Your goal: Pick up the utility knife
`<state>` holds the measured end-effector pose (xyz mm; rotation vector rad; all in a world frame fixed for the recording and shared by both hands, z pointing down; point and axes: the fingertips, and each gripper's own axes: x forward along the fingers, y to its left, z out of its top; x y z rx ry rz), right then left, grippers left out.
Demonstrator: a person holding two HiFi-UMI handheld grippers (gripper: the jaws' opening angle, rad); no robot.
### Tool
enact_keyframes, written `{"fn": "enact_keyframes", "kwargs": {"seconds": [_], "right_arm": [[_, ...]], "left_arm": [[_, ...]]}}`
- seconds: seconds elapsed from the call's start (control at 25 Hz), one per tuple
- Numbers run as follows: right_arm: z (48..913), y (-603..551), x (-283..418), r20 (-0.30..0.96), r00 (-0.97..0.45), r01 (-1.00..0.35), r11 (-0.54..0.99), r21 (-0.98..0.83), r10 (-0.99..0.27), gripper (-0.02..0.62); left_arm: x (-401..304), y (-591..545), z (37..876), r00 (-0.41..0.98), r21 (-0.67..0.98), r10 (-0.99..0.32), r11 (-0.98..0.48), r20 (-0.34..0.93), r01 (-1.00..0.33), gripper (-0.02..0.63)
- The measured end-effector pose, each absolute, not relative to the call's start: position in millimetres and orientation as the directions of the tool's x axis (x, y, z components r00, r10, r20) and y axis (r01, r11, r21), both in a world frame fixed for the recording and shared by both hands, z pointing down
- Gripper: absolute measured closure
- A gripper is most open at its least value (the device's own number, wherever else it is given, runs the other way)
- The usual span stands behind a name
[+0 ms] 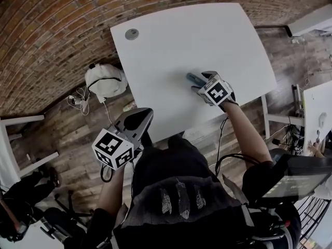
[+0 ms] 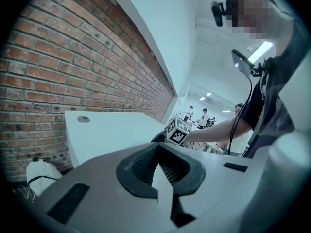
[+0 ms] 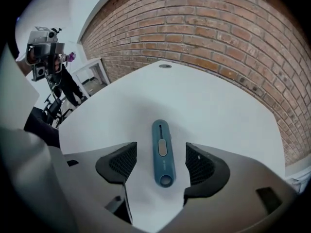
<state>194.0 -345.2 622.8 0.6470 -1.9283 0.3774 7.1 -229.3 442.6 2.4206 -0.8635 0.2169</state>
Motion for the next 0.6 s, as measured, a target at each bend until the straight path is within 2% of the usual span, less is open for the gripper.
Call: {"fn": "enact_keyframes", "kwargs": {"seconds": [0.24,0.32,0.44,0.6], "right_arm": [[629,-346,193,0.895,-0.369,-0.628,0.777,-0.042,-0.250,0.320],[626,-346,189,0.897,-0.368,-0.620,0.784,-0.039,-0.246,0.355],[625,-344,187,0.889,-0.381,-0.628,0.777,-0.046,-0.256,0.461],[624,-344,193,0.868,-0.397,-0.660,0.750,-0.045,-0.298,0.471]], "left_arm": [[0,-227,449,0.778,0.451,-0.524,-0.633,0.348,-0.628,0.612],[1,-227,452,0.777,0.453,-0.519,-0.631,0.356,-0.629,0.612],[10,-227,451,0.784,0.455,-0.509,-0.639,0.355,-0.621,0.612],[22,-230,444,0.795,0.436,-0.496,-0.665,0.349,-0.607,0.612]]}}
